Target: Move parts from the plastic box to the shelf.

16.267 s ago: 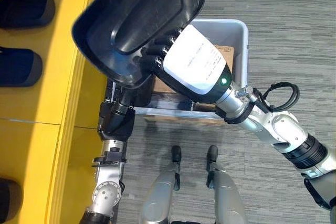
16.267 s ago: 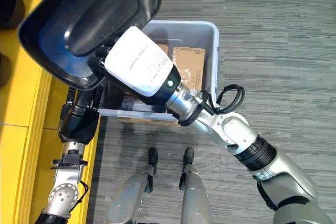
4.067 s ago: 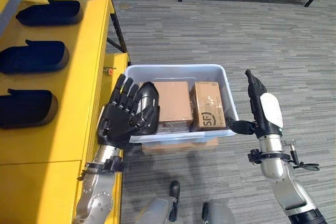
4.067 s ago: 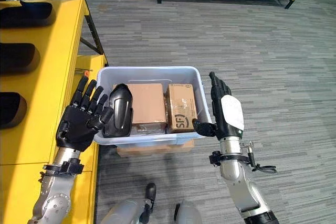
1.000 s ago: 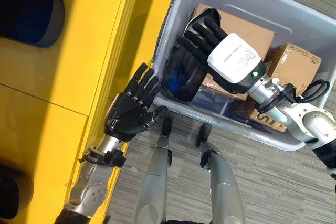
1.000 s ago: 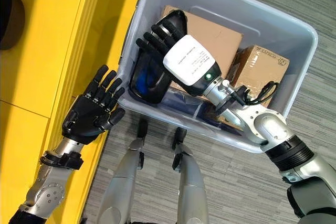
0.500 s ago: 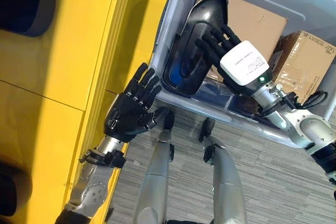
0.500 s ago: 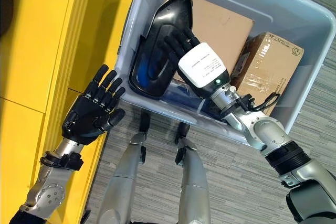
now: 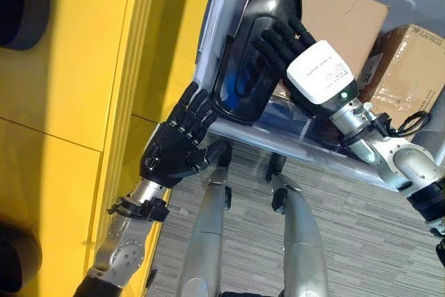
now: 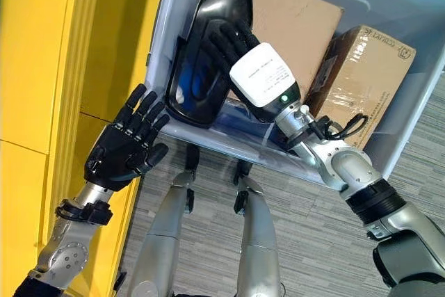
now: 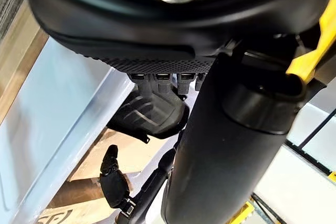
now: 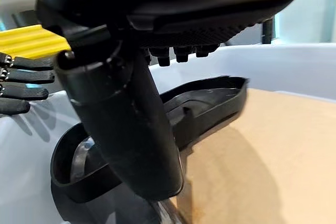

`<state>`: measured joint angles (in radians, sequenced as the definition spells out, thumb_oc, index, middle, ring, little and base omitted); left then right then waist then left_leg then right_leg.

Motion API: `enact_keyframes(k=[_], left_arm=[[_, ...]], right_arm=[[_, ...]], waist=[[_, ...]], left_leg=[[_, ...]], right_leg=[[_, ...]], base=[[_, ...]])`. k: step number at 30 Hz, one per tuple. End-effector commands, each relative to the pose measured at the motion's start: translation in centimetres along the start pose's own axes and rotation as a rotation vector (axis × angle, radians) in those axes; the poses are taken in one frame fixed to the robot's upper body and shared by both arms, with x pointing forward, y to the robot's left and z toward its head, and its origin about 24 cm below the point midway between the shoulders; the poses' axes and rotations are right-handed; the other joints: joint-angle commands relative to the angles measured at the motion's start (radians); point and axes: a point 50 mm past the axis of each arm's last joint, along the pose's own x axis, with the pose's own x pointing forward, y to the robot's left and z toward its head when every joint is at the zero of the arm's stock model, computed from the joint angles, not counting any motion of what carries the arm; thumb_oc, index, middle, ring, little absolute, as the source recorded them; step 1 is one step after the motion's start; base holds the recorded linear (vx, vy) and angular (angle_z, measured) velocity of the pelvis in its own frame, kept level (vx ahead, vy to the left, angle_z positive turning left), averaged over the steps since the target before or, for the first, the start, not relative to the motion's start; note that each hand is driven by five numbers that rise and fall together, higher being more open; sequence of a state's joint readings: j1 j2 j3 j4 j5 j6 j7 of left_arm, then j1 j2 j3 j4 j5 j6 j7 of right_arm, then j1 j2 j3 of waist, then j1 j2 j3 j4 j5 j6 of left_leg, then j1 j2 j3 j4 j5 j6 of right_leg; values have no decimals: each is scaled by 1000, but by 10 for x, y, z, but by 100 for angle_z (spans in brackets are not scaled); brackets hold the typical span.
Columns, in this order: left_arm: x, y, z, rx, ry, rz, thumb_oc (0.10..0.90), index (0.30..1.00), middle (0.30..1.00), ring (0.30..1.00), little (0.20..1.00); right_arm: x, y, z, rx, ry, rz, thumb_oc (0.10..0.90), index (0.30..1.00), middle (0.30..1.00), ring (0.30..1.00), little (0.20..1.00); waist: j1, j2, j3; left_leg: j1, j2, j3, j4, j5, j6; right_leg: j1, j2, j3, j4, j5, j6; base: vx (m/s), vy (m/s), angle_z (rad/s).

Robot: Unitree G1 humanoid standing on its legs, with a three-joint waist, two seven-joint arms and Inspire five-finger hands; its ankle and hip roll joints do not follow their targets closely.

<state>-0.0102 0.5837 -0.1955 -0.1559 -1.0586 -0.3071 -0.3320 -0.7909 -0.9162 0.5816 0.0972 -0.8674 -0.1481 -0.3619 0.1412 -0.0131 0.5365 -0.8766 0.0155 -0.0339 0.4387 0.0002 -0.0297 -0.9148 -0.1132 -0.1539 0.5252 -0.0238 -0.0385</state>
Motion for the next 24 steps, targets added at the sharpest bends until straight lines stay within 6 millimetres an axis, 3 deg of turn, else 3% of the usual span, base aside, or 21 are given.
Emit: enact_keyframes(k=[1, 7, 8, 9, 11, 24], left_arm=[[4, -23, 18, -37, -147, -107, 900, 1000, 1000, 1000, 1000], [2, -23, 18, -47, -146, -114, 900, 1000, 1000, 1000, 1000], [0, -23, 15, -54, -135, -108, 900, 1000, 1000, 1000, 1000], [2, -24, 18, -49, -147, -117, 900, 1000, 1000, 1000, 1000], [-2, -23, 15, -55, -136, -112, 900, 1000, 1000, 1000, 1000], [-4, -23, 13, -52, -120, -119, 900, 1000, 1000, 1000, 1000]], right_arm=[[16, -39, -5, -161, -108, -177, 900, 1000, 1000, 1000, 1000], [23, -48, -4, -233, -124, -178, 900, 1000, 1000, 1000, 1000], [22, -45, -2, -225, -126, -163, 900, 1000, 1000, 1000, 1000], [24, -49, -4, -238, -125, -168, 900, 1000, 1000, 1000, 1000], [25, -43, -3, -223, -117, -115, 900, 1000, 1000, 1000, 1000], [30, -39, -23, -148, 55, -125, 900, 1000, 1000, 1000, 1000]], waist=[[-18, 93, -17], [-9, 100, -17], [-11, 98, -17], [-7, 100, -17], [-5, 101, -17], [10, 111, -17]], left_leg=[[-11, 46, -37, -54, 36, 1], [-55, 42, -46, -27, 32, 3], [-31, 37, -49, -19, 4, -2], [-61, 41, -46, -23, 31, 4], [-47, 36, -51, -7, 1, 0], [-117, 29, -70, 36, -3, 4]], right_leg=[[44, 17, 39, 105, -151, 34], [-3, 15, 40, 140, -159, 31], [20, 13, 50, 149, -185, 38], [-8, 13, 40, 145, -162, 30], [6, 8, 50, 165, -193, 36], [-66, 0, 46, 228, -209, 32]], base=[[4, -19, 4], [12, -7, 2], [0, 0, 0], [63, -15, 2], [44, -13, 7], [10, -17, 3]])
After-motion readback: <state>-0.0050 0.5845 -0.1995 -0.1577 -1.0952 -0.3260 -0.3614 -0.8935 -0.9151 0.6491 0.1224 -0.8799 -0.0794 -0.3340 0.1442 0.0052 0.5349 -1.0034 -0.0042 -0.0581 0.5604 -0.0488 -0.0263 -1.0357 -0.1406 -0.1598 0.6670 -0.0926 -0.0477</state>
